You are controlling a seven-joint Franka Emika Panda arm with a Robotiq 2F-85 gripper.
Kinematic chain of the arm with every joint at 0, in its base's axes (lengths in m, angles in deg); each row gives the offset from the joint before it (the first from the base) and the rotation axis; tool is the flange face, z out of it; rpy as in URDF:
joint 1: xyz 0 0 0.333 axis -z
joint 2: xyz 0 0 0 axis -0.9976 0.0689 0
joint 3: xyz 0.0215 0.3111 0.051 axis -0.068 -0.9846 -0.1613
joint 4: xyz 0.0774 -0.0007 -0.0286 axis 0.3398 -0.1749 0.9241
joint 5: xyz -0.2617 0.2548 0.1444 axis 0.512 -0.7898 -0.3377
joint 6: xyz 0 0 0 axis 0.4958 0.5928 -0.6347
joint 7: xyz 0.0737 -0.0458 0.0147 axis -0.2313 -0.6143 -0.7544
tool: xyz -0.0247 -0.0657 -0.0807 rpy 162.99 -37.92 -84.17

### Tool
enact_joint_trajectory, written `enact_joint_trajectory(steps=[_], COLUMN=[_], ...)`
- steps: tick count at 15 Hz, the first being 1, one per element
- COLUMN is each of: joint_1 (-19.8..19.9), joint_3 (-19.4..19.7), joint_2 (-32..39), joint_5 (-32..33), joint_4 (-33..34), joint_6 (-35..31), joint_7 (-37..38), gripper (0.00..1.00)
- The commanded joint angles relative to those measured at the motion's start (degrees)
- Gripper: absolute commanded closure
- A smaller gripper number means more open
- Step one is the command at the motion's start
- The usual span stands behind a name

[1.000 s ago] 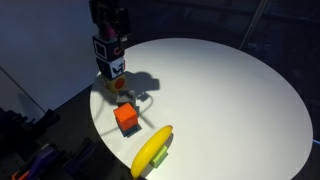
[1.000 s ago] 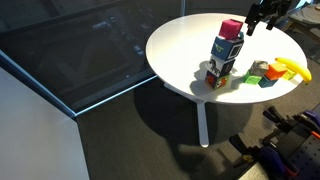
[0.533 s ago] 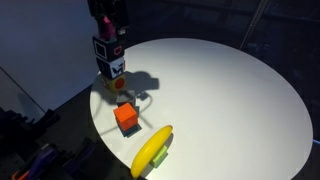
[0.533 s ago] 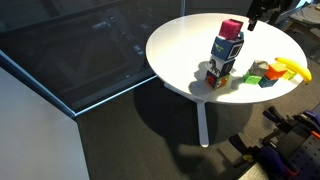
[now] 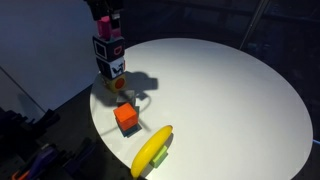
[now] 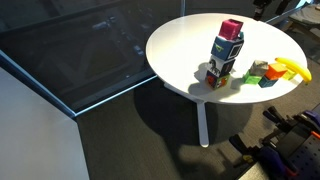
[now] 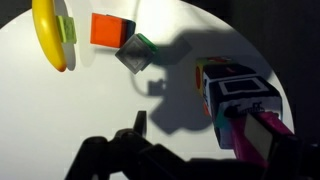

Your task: Move the grey building block to the left

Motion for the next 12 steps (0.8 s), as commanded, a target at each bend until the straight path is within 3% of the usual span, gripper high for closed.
enact_joint_trajectory(steps=[1, 12], joint_1=[-0.3, -0.6], joint_3=[0.0, 0.3], joint_2=[-3.9, -10.9], joint_5=[-0.6, 0.3], joint_4=[-1.3, -4.7], joint_6=[1.9, 8.5], joint_7=[-0.3, -5.1], gripper=[0.0, 0.0])
